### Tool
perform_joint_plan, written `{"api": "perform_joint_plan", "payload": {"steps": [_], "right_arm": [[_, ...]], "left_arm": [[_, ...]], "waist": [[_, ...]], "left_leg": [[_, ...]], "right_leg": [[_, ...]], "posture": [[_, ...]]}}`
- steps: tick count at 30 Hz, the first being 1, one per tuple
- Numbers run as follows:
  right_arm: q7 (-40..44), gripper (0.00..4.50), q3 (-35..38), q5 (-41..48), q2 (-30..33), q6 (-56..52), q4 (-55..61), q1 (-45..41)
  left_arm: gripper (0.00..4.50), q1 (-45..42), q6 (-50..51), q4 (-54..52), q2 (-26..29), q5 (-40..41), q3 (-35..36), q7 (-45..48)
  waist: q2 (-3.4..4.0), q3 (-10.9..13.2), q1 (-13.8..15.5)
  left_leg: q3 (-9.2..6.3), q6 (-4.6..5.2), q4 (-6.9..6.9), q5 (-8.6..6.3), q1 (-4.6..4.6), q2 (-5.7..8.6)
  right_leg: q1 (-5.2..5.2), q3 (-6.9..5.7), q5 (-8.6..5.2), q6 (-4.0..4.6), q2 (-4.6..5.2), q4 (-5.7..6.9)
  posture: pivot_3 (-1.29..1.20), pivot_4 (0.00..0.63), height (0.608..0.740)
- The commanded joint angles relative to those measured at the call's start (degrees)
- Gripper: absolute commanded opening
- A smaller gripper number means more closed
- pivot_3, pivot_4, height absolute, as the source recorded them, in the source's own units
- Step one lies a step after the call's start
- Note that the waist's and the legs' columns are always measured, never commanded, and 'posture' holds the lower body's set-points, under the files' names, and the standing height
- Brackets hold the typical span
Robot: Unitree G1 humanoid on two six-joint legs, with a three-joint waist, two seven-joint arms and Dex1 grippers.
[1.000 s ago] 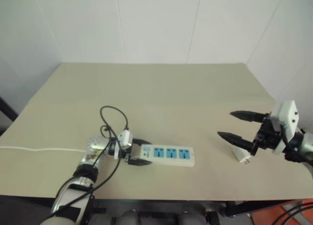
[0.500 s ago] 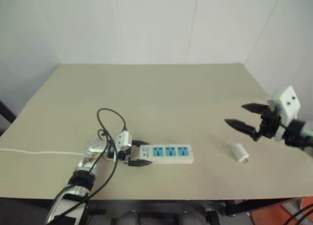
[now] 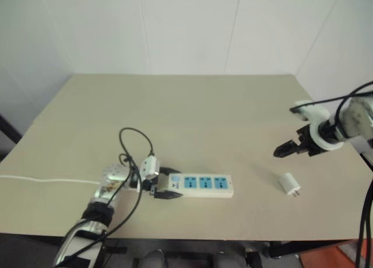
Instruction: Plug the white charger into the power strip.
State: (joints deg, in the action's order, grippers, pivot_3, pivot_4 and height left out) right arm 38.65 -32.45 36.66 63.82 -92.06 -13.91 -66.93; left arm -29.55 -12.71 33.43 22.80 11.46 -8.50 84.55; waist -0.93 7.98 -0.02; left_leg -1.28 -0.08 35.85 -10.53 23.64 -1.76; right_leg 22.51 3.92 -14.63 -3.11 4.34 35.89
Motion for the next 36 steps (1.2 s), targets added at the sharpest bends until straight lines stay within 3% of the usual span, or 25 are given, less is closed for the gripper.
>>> {"api": "perform_joint_plan", "payload": {"steps": [1, 14, 36], "right_arm": [[1.9, 4.50, -3.6, -2.6, 0.3, -0.4, -1.0, -1.1], [9.1, 4.50, -9.9, -11.9, -2.8, 4.5, -5.5, 1.7], [11.1, 4.50, -7.0, -15.8, -7.1, 3.4, -6.9, 7.2]], "left_arm": [[3.27, 1.4, 0.2, 1.2, -0.6, -2.1, -3.1, 0.4], [3.27, 2.3, 0.9, -0.1, -0.6, -1.9, -2.9, -0.8], [3.27, 2.6, 1.4, -0.8, 0.5, -2.1, -2.9, -1.0]], "waist": [[0.01, 0.0, 0.0], [0.03, 0.0, 0.0], [0.04, 0.0, -0.1]], "left_leg": [[0.00, 0.00, 0.01, 0.00, 0.02, 0.01], [0.01, 0.00, 0.08, 0.00, 0.01, 0.02], [0.00, 0.00, 0.08, 0.00, -0.01, 0.02]], "right_leg": [[0.00, 0.00, 0.00, -0.01, 0.01, 0.00], [0.01, 0.00, 0.02, -0.06, 0.00, 0.10], [-0.01, 0.00, 0.02, -0.07, -0.02, 0.11]], "posture": [[0.00, 0.150, 0.740], [0.00, 0.150, 0.740], [0.00, 0.150, 0.740]]}}
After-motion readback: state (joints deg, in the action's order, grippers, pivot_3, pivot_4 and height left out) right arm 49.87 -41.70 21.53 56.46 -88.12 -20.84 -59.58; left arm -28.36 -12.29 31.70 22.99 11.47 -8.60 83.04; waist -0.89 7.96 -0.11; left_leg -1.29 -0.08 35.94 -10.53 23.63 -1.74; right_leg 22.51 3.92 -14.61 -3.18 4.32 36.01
